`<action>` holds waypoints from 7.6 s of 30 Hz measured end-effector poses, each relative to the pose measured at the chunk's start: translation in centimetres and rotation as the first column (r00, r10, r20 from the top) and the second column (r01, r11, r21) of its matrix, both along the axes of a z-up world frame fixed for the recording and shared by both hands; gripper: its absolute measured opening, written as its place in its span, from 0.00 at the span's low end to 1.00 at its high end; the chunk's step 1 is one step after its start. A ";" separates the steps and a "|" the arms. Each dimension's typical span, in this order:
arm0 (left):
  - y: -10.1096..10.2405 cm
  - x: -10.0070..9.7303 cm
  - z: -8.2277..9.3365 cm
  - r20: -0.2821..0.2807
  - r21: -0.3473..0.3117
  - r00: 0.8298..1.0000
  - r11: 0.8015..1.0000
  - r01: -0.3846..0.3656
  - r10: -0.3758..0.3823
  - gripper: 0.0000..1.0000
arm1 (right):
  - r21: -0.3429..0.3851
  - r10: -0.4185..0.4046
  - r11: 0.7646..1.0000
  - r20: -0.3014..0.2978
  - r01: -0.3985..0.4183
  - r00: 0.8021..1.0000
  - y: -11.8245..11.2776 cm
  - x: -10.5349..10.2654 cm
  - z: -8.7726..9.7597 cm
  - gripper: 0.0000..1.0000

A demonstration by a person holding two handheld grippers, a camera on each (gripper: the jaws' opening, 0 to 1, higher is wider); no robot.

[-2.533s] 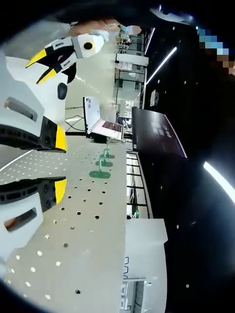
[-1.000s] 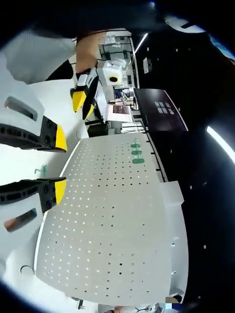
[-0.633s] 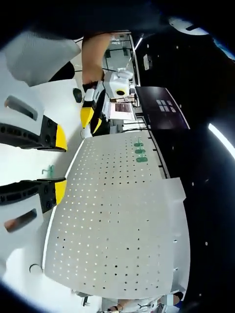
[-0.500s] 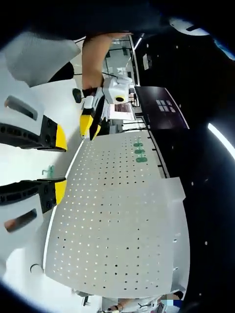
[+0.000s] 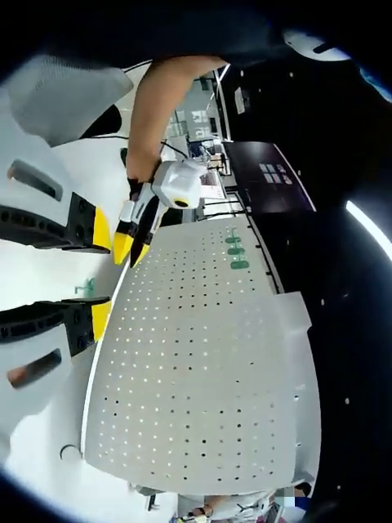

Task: Insert the hook assembly into the mounting plate slot until the hook locks in place.

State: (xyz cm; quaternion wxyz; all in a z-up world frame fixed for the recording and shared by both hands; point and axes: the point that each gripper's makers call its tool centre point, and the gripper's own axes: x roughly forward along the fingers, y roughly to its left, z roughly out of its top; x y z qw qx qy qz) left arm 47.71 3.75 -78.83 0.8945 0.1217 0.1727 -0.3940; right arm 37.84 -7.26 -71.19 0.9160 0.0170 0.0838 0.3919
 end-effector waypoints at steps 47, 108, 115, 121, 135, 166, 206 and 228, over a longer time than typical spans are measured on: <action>-1.9 3.9 -8.3 -0.069 0.294 0.996 0.953 0.070 -0.052 0.03 | 0.024 0.006 1.000 -0.041 -0.005 0.999 0.0 0.4 -1.1 0.21; 1.0 -5.6 4.8 0.022 -0.003 0.984 0.984 0.179 -0.179 0.01 | -0.020 0.239 0.971 0.056 -0.239 0.969 5.3 -2.2 2.7 0.21; 0.8 -7.8 5.6 0.028 -0.007 0.966 0.966 0.258 -0.257 0.01 | -0.032 0.307 0.952 0.060 -0.306 0.950 6.5 -3.1 2.9 0.21; 0.5 -9.2 5.9 0.017 -0.022 0.950 0.950 0.313 -0.312 0.01 | -0.036 0.367 0.930 0.056 -0.366 0.928 7.5 -4.3 2.7 0.21; 0.2 -11.4 7.4 0.018 -0.068 0.912 0.910 0.409 -0.409 0.01 | -0.050 0.503 0.864 0.037 -0.501 0.863 9.5 -7.3 2.6 0.21; 0.3 -14.3 10.4 0.057 -0.206 0.857 0.834 0.512 -0.512 0.01 | -0.094 0.609 0.792 0.043 -0.604 0.792 11.3 -9.4 2.9 0.16; -0.6 -14.9 11.0 0.051 -0.233 0.845 0.816 0.529 -0.533 0.17 | -0.123 0.672 0.738 0.041 -0.663 0.740 10.8 -9.6 2.8 0.02; 3.2 -14.1 12.6 0.122 -0.298 0.953 0.906 0.302 -0.278 0.38 | -0.096 0.640 0.767 0.056 -0.634 0.766 10.5 -6.7 3.7 0.02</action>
